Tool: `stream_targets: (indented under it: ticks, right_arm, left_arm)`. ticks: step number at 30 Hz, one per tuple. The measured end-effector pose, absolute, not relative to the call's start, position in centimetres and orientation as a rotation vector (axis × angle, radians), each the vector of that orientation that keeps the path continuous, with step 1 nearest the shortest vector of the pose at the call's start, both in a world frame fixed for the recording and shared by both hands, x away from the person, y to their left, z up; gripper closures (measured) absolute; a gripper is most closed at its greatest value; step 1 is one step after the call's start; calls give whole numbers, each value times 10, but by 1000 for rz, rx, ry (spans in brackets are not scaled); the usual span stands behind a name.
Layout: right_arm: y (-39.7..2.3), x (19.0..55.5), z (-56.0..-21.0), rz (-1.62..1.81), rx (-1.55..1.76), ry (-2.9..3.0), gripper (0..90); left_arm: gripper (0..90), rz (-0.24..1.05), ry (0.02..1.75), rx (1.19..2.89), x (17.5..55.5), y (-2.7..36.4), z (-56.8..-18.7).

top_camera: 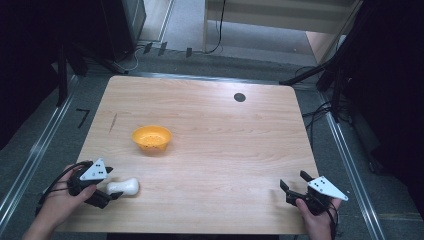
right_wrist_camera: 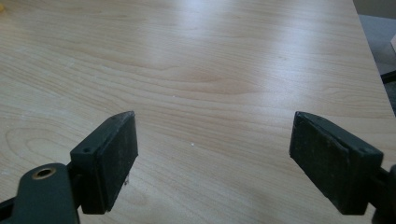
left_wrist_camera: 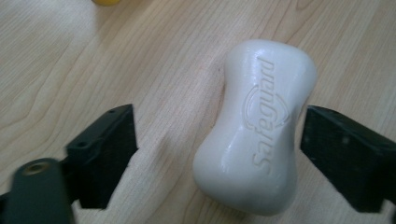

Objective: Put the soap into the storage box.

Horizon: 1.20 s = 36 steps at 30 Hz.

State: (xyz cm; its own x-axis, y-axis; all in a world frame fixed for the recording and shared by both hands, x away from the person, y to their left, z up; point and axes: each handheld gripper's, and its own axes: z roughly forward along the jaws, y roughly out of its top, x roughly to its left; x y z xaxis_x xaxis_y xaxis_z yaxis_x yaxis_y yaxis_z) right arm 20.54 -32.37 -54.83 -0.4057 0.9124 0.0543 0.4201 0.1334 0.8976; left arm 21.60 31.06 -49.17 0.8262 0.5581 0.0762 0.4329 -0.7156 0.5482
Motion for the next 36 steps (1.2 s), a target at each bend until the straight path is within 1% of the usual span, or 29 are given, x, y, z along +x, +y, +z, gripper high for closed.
stream_targets:
  ticks: [1, 3, 5, 6, 8, 13, 17, 21, 25, 27, 28, 30, 36]
  right_arm:
    - [-324, 205, -548, 1232, 1277, 1896, 164]
    - [-324, 205, -548, 1232, 1279, 1895, 164]
    - [-324, 205, -548, 1232, 1279, 1895, 164]
    - [-324, 205, -548, 1233, 1279, 1895, 164]
    - [-324, 205, -548, 1233, 1278, 1896, 164]
    - [-324, 205, -548, 1230, 1279, 1896, 165]
    - [-324, 206, -548, 1232, 1279, 1894, 164]
    - [-324, 206, -548, 1232, 1279, 1895, 165]
    - [-324, 206, -548, 1233, 1279, 1895, 165]
    - [-324, 206, -548, 1233, 1279, 1895, 165]
    - [-324, 206, -548, 1233, 1279, 1895, 165]
    - [-324, 206, -548, 1232, 1279, 1896, 164]
    - [-324, 206, -548, 1232, 1280, 1895, 165]
  left_arm:
    - [151, 288, 713, 2482, 217, 311, -491]
    - [166, 266, 697, 2496, 218, 311, -491]
    - [228, 264, 690, 2505, 218, 311, -491]
    - [261, 242, 688, 2513, 219, 312, -492]
    - [277, 235, 688, 2517, 219, 312, -493]
    - [366, 166, 664, 2531, 220, 306, -497]
    - [350, 149, 656, 2551, 220, 303, -499]
    - [353, 119, 683, 2572, 222, 300, -499]
    - [329, 109, 657, 2603, 221, 297, -500]
    - [362, 120, 658, 2606, 221, 296, -500]
    - [362, 129, 662, 2605, 222, 296, -500]
    - [427, 147, 652, 2606, 222, 295, -500]
    - [459, 139, 610, 2613, 224, 296, -499]
